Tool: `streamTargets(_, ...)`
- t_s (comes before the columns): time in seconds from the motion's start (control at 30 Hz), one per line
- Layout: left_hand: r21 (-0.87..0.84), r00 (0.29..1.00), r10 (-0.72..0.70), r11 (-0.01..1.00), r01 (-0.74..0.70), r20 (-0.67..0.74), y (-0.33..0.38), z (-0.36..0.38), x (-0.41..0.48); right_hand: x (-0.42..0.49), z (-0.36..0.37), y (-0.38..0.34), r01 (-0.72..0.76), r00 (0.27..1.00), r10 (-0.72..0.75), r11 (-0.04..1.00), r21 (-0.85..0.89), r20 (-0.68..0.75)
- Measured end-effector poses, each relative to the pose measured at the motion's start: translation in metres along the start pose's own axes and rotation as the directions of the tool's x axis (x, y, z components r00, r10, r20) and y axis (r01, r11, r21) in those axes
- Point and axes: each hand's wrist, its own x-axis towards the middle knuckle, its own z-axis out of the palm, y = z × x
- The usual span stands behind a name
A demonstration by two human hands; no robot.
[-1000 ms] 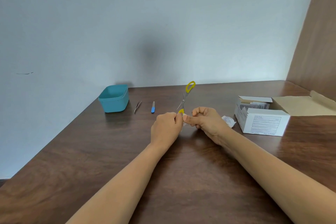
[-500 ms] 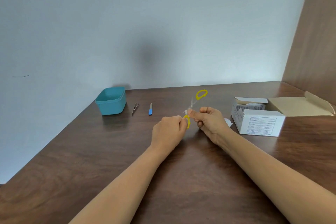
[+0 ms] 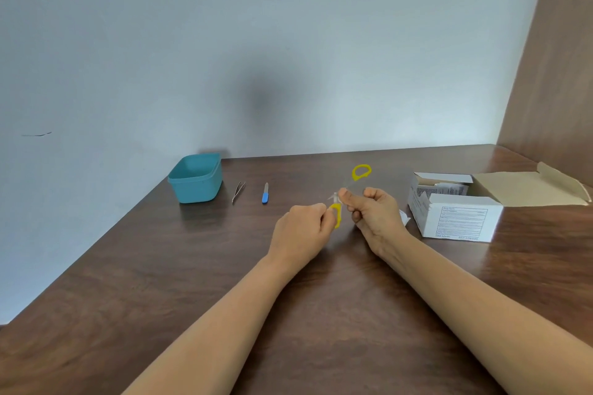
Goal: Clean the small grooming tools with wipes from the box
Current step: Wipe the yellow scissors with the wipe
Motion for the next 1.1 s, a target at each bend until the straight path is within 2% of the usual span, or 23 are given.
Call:
streamTargets(0.07,0.006,1.000,-0.005,1.000,0.005,-0.009,0.0001,-0.0001,0.0006,0.0001,0.0004,0.0007,-0.005,1.000,0.005,0.999,0.043,-0.005)
streamTargets(0.17,0.037,0.999,-0.033,0.999,0.034,-0.025,0.0017,-0.0027,-0.0004,-0.0007,0.0013,-0.0026,-0.065,0.996,0.061,0.996,0.060,0.065)
streamTargets(0.3,0.076,0.994,-0.097,0.992,0.100,-0.042,0.0032,-0.0073,-0.0027,-0.0012,0.0026,-0.0050,-0.101,0.982,0.123,0.984,-0.150,0.145)
streamTargets(0.4,0.060,0.989,-0.139,0.988,0.142,-0.051,-0.0008,-0.0089,-0.0013,-0.0039,0.0034,-0.0060,-0.069,0.969,0.134,0.953,-0.295,0.207)
streamTargets(0.47,0.032,0.989,-0.141,0.989,0.142,-0.037,-0.0040,-0.0086,0.0006,-0.0062,0.0046,-0.0056,-0.039,0.971,0.113,0.945,-0.324,0.213)
streamTargets(0.57,0.002,0.994,-0.111,0.994,0.111,0.000,-0.0043,-0.0090,0.0019,-0.0067,0.0050,-0.0038,-0.027,0.987,0.064,0.971,-0.237,0.149)
streamTargets(0.7,-0.061,0.999,-0.026,0.998,0.029,0.048,0.0015,-0.0072,-0.0005,-0.0016,0.0007,-0.0030,-0.042,0.998,0.042,0.999,-0.013,0.037)
streamTargets(1.1,-0.083,0.998,-0.001,0.997,0.005,0.056,0.0035,-0.0061,0.0018,-0.0059,0.0075,0.0009,0.023,0.990,-0.008,0.994,0.104,-0.143)
